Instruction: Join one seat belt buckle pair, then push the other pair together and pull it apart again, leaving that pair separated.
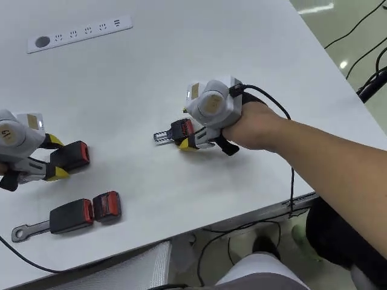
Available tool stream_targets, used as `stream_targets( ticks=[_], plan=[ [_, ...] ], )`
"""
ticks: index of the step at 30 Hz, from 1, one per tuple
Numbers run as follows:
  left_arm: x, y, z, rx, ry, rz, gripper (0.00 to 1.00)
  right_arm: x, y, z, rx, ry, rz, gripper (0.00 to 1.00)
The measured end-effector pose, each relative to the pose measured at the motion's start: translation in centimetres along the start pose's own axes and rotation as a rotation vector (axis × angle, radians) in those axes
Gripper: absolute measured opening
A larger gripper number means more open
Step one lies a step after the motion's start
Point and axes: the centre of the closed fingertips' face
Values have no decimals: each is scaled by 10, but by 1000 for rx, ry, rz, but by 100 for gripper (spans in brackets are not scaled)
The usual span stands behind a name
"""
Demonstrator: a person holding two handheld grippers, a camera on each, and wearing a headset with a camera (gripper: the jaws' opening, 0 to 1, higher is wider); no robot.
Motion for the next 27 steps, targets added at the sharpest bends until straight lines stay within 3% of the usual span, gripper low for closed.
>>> stream_targets(
  ticks=[4, 7, 12, 17, 23, 27],
  plan=[
    [-7, 6, 17, -54, -58, 51, 50, 2, -2, 13, -40, 42, -65, 56],
    [-18, 18, 27, -75, -77, 87, 53, 8, -3, 20, -57, 61, -86, 60],
    [-52, 41, 53, -136, -127, 171, 58, 32, -4, 33, -74, 91, -120, 66],
    [-79, 55, 74, -193, -164, 258, 61, 52, -3, 44, -76, 100, -142, 75],
    [-95, 61, 92, -244, -222, 312, 69, 70, 1, 57, -73, 115, -163, 87],
    [-98, 62, 98, -271, -257, 328, 76, 76, 4, 63, -68, 117, -182, 90]
  ],
)
Point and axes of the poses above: the centre of the closed fingertips' face, and the gripper's own axes: z roughly backward along the fingers, x roughly to its left, y roughly out of its underside, and after that the axes turned 1 degree about y, right-handed
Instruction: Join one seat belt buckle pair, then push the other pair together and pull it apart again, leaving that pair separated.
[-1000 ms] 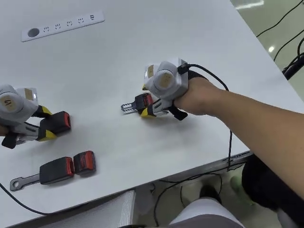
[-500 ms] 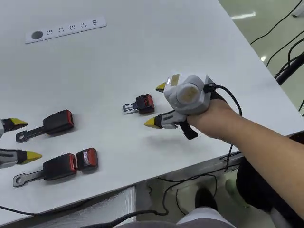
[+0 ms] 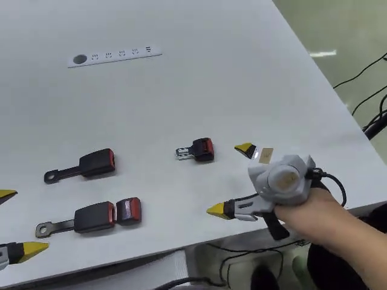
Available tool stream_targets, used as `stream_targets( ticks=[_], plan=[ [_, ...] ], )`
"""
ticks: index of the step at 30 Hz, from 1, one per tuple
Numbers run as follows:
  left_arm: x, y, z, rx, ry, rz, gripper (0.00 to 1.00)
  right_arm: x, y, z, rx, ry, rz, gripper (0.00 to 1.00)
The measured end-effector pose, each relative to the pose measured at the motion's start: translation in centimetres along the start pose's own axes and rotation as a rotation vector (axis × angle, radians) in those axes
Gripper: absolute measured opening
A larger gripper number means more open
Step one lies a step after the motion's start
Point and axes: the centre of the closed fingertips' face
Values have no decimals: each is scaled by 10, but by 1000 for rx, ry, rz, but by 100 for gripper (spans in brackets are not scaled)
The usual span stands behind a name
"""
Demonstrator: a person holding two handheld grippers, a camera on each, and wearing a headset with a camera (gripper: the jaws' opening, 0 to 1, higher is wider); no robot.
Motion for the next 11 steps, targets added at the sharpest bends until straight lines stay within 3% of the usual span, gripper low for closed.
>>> stream_targets(
  ticks=[6, 11],
  plan=[
    [-4, 8, 5, -10, -9, 27, 90, 5, 2, 2, 10, 2, -8, 99],
    [1, 14, 5, -6, -31, 47, 100, 4, 4, 0, 19, 14, -29, 100]
  ],
)
Point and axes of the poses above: the centre of the closed fingertips' face, and the gripper's own axes: z roughly backward along the fingers, x roughly to its left, y roughly out of its underside, and after that the axes turned 1 degree about y, right-handed
